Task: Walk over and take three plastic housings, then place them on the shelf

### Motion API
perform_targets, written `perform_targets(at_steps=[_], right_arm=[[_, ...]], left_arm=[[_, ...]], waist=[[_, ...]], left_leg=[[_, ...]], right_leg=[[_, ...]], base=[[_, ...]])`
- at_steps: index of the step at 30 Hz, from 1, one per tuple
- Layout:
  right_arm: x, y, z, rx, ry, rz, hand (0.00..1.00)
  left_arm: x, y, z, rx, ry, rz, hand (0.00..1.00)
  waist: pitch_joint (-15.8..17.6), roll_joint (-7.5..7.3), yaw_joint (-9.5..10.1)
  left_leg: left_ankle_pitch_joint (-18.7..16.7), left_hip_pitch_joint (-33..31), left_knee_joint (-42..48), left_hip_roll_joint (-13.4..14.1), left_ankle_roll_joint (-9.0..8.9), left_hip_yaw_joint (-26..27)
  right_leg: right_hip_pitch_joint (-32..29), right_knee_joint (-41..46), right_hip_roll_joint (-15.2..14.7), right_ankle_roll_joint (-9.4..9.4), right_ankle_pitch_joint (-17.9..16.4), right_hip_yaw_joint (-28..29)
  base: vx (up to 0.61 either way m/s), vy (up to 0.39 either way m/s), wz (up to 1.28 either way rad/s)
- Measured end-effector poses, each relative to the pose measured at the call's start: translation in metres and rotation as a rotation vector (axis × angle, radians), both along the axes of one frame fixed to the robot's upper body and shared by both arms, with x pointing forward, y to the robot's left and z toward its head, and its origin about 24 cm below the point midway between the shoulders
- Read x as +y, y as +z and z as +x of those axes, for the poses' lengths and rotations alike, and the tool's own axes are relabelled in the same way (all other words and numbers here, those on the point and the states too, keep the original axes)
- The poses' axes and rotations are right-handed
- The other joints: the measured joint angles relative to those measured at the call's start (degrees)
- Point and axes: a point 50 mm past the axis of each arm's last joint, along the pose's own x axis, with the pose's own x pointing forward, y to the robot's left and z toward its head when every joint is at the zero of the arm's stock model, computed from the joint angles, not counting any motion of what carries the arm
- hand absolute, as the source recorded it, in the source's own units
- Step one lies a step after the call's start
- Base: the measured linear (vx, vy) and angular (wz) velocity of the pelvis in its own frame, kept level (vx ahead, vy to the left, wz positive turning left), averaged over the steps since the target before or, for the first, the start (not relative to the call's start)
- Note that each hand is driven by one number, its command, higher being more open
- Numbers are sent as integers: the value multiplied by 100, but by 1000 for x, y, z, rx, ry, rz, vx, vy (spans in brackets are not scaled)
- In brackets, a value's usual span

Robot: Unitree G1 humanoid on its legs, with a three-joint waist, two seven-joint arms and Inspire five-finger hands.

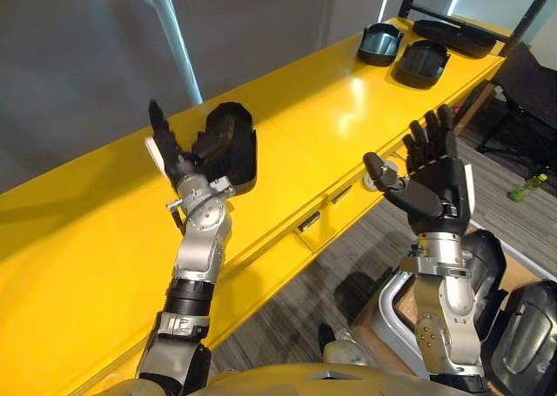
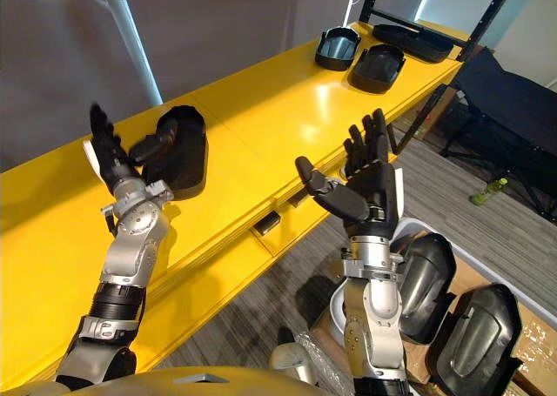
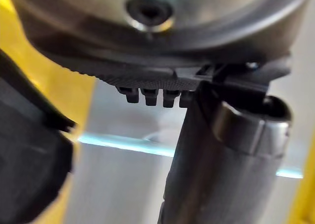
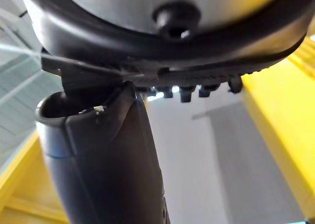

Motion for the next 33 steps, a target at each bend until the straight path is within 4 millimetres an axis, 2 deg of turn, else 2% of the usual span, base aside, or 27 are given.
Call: perform_targets(at_steps=[1, 3, 4, 7, 10, 13, 15, 17, 21, 25, 29, 33], right_arm=[[7, 1, 2, -6, 33, 5, 100], [13, 5, 5, -25, 61, 5, 100], [16, 9, 8, -44, 66, -13, 100], [23, 20, 19, -58, 73, -76, 100], [33, 32, 35, -52, 145, -129, 100], [48, 39, 45, -52, 210, -151, 100], [59, 35, 52, -18, 253, -155, 100], [73, 30, 57, 9, 298, -156, 100], [100, 28, 68, 40, 354, -125, 100], [129, 26, 79, 67, 372, -154, 100], [138, 21, 88, 110, 363, -162, 100], [146, 7, 93, 207, 290, -115, 100]], left_arm=[[-10, 20, -8, -120, -109, -55, 100], [-17, 30, -16, -190, -172, -68, 100], [-21, 35, -21, -218, -201, -63, 100], [-21, 36, -28, -214, -215, -4, 100], [-11, 17, -31, -89, -216, 101, 100], [9, 1, -49, -29, -174, 90, 100], [23, -4, -67, -36, -160, 39, 100], [28, 0, -79, -83, -162, 49, 100], [26, 4, -92, -136, -217, 87, 100], [32, -11, -105, -95, -234, 33, 100], [49, -22, -113, -75, -189, -40, 100], [58, -35, -118, -55, -165, -127, 100]], waist=[[-13, 22, 12], [-42, 63, 84], [-68, 102, 146], [-105, 159, 172], [-119, 192, 312], [-119, 192, 464], [-119, 189, 678], [-119, 188, 899], [-123, 176, 1134], [-143, 126, 1318], [-165, 45, 1489], [-167, 16, 1697]], left_leg=[[6, -4, -7, -11, 9, -110], [7, -3, -14, -30, 13, -130], [12, -21, -13, -47, 21, -159], [35, -122, 27, -92, 43, -316], [61, -267, 147, -86, 45, -575], [98, -302, 195, -88, 47, -744], [100, -302, 215, -100, 49, -929], [149, -372, 210, -113, 53, -1080], [315, -458, 91, -196, 52, -1296], [410, -476, -4, -206, 28, -1477], [474, -478, -96, -204, 11, -1567], [503, -462, -137, -218, 8, -1649]], right_leg=[[87, -34, -38, 0, -1, -117], [96, -34, -52, 0, -1, -148], [97, -35, -67, 0, -1, -175], [106, -38, -104, 0, -1, -338], [176, -39, -117, 0, 0, -589], [253, -43, -122, 0, 0, -775], [426, -112, -130, -5, -5, -981], [472, -139, -154, -23, -20, -1159], [481, -144, -185, -53, -41, -1431], [581, -229, -164, -52, -37, -1650], [594, -235, -147, -55, -39, -1742], [645, -235, -151, -76, -55, -1829]], base=[[-12, 6, 25], [-20, 25, 16], [-21, 30, 12], [-24, 12, 28], [-44, -15, 39], [-33, -17, 32], [-31, -14, 38], [-38, -15, 42], [-29, -15, 38], [-1, -24, 21], [9, -12, 13], [-5, 2, 12]])
